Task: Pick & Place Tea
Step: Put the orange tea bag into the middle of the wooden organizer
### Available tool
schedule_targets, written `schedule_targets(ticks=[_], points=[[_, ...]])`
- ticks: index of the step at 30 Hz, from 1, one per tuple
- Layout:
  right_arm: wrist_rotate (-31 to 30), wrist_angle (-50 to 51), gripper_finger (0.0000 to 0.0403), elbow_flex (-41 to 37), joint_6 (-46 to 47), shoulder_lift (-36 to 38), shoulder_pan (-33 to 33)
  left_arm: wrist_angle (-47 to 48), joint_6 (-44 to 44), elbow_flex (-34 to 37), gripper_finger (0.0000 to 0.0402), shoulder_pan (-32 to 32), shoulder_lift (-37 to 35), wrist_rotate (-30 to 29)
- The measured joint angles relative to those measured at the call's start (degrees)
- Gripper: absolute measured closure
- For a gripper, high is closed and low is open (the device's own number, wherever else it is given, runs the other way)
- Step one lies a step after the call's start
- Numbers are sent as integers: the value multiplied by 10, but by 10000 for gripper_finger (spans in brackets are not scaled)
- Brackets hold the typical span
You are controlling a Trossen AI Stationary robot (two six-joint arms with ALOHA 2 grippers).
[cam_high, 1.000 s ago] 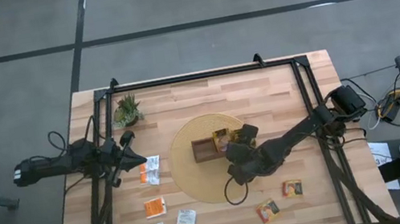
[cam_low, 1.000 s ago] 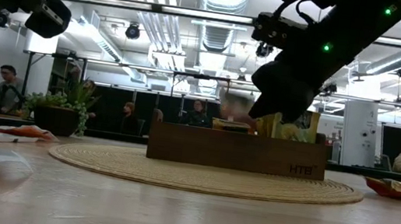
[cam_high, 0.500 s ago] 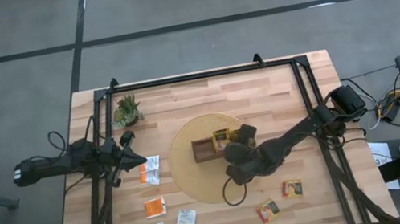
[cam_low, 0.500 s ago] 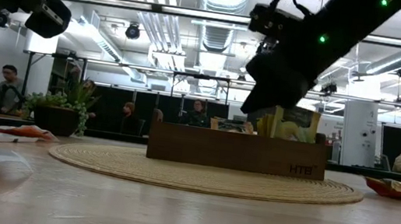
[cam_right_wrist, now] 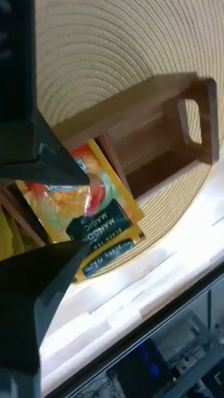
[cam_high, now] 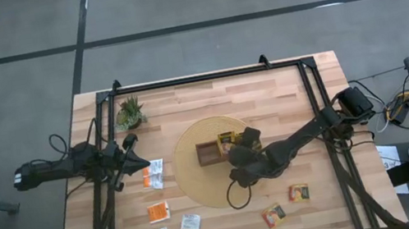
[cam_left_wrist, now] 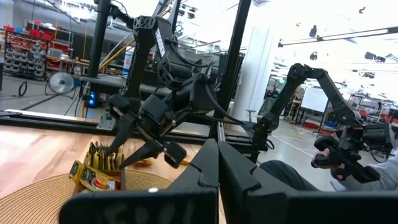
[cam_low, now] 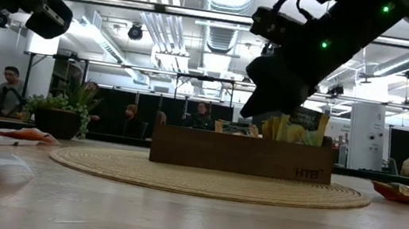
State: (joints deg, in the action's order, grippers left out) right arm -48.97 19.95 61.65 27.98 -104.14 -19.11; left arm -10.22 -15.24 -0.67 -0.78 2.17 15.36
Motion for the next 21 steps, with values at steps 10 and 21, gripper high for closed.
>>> schedule_targets(ticks=[10, 21], points=[[62, -6, 387, 7, -25, 0, 4, 0, 0, 0, 402, 0, 0, 0], [70, -12, 393, 51, -21, 0, 11, 0, 0, 0, 402, 0, 0, 0]])
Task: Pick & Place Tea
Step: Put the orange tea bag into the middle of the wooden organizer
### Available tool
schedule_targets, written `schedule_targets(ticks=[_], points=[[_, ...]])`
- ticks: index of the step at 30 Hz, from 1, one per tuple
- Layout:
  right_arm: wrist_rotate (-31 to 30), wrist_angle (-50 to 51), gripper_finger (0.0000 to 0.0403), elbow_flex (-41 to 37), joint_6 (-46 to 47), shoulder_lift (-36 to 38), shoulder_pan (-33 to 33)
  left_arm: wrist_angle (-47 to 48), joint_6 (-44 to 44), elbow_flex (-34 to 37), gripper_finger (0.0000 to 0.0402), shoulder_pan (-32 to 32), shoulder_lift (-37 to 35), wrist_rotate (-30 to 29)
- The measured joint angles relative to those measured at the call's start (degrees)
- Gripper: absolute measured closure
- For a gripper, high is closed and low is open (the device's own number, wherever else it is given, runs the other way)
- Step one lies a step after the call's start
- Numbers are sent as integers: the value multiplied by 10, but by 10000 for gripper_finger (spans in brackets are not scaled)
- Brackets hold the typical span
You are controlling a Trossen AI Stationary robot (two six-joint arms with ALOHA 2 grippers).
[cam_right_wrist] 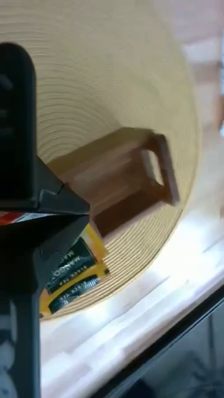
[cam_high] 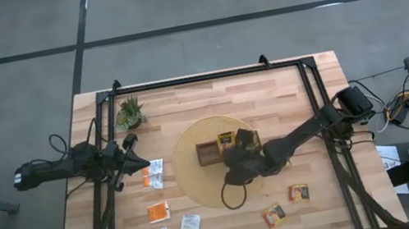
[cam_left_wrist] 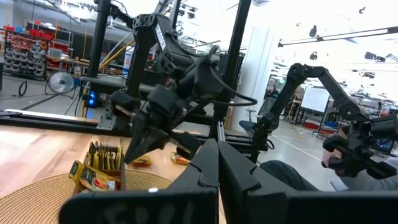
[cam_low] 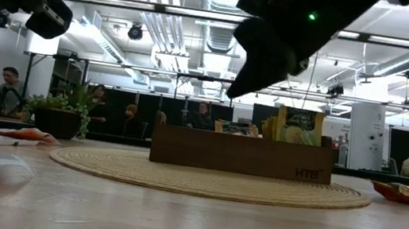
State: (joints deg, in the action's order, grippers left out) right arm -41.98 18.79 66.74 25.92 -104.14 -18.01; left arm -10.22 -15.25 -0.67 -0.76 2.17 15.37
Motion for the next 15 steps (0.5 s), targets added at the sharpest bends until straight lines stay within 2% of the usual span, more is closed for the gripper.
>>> schedule_targets(ticks=[5, 9, 12, 15], points=[[3, 2, 394, 0, 135, 0, 22, 0, 0, 0, 402, 0, 0, 0], [67, 23, 394, -11, 224, -5, 46, 0, 0, 0, 402, 0, 0, 0], [114, 39, 394, -15, 261, -22, 62, 0, 0, 0, 401, 0, 0, 0], [120, 38, 394, -15, 269, -46, 73, 0, 0, 0, 402, 0, 0, 0]])
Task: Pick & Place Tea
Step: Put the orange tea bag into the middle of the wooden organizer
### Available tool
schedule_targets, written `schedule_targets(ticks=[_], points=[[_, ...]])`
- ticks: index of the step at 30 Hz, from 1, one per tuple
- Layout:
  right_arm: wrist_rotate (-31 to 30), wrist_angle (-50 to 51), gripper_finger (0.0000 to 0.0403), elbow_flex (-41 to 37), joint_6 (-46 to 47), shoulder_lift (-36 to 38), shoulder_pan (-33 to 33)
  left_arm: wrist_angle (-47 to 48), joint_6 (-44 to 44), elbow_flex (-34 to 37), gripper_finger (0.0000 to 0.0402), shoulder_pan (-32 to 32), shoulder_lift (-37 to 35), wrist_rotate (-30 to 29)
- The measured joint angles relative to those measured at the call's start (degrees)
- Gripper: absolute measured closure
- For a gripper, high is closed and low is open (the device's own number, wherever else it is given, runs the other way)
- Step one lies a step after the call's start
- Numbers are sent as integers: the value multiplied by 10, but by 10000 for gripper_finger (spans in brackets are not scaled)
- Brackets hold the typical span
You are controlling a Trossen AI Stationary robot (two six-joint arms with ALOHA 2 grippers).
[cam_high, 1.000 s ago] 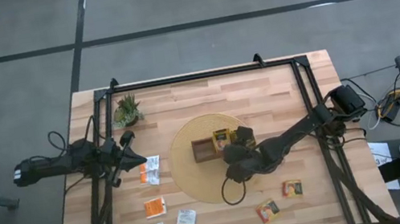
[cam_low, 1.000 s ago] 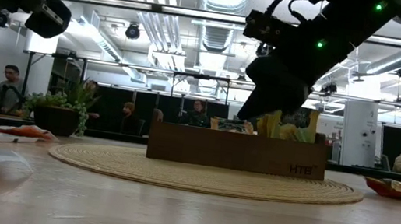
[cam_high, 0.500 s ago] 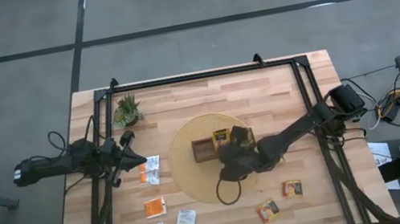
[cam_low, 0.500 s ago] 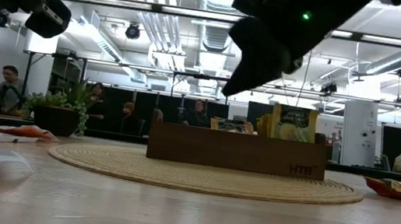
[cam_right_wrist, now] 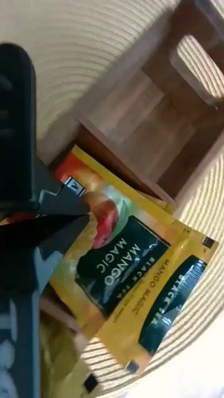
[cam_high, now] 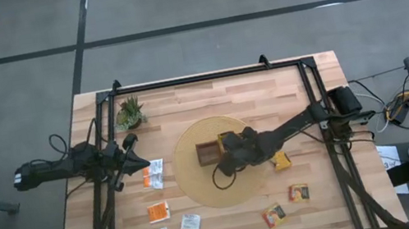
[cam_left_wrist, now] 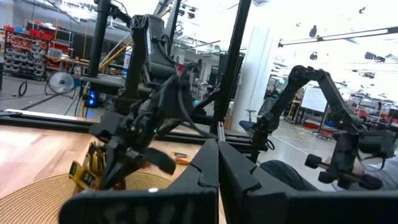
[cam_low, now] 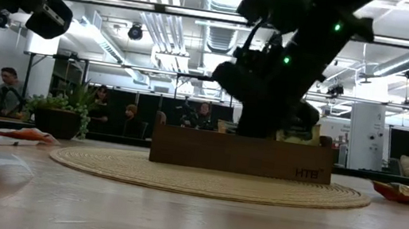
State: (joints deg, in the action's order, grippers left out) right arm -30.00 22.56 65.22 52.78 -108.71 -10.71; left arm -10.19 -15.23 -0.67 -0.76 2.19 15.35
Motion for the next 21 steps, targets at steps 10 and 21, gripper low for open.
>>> schedule_targets(ticks=[10, 21], points=[[-52, 27, 394, 36, -67, -30, 7, 1, 0, 0, 402, 0, 0, 0], [-86, 111, 394, 96, -67, -28, -18, 0, 0, 0, 402, 0, 0, 0]])
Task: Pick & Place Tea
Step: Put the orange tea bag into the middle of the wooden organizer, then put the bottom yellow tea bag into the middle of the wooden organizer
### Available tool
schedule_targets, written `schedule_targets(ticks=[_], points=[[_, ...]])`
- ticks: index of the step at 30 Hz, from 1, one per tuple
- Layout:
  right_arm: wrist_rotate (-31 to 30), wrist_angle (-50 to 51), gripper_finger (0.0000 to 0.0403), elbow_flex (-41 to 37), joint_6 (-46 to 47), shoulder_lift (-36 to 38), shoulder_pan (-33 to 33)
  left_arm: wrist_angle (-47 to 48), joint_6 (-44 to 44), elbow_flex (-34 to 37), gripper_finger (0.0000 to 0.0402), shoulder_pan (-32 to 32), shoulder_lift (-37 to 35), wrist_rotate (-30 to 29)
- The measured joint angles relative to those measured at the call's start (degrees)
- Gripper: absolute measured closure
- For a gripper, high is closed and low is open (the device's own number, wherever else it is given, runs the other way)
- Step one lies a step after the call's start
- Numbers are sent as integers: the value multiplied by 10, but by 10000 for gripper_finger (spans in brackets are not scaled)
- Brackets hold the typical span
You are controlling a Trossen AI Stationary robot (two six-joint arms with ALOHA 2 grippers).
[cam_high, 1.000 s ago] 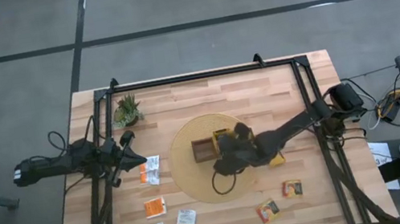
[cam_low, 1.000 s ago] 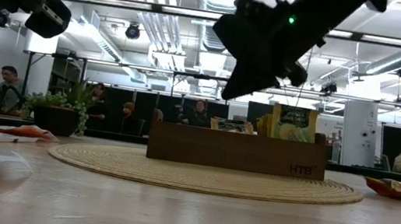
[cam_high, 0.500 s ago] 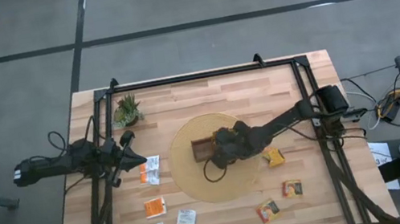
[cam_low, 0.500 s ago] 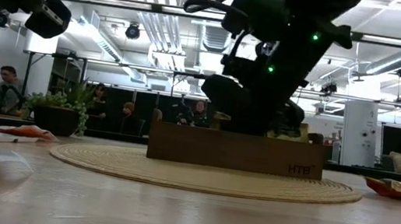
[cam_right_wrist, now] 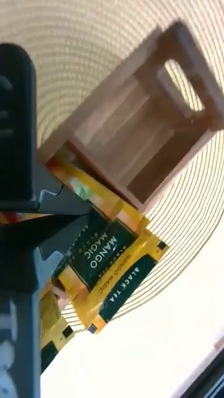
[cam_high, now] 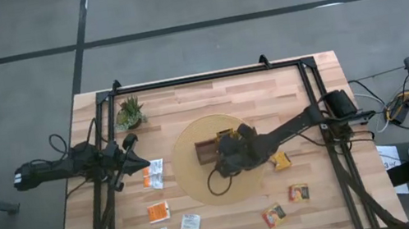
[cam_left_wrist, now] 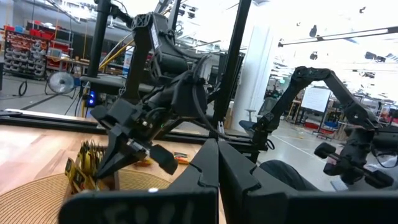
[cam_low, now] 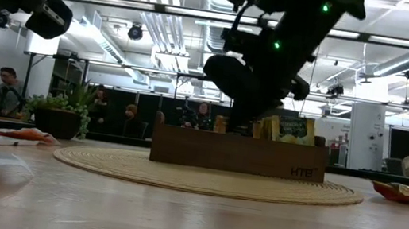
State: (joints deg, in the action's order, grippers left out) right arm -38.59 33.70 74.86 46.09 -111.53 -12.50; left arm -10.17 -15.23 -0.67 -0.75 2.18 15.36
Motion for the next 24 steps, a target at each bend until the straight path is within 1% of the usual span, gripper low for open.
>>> schedule_targets(ticks=[4, 12, 19, 24], points=[[0, 27, 394, 26, 0, 0, -9, 0, 0, 0, 402, 0, 0, 0], [-4, 115, 394, 87, 0, 4, -37, 0, 0, 0, 402, 0, 0, 0], [-4, 210, 394, 148, 1, 8, -80, 0, 0, 0, 402, 0, 0, 0], [-4, 274, 394, 179, 29, 8, -109, 0, 0, 0, 402, 0, 0, 0]])
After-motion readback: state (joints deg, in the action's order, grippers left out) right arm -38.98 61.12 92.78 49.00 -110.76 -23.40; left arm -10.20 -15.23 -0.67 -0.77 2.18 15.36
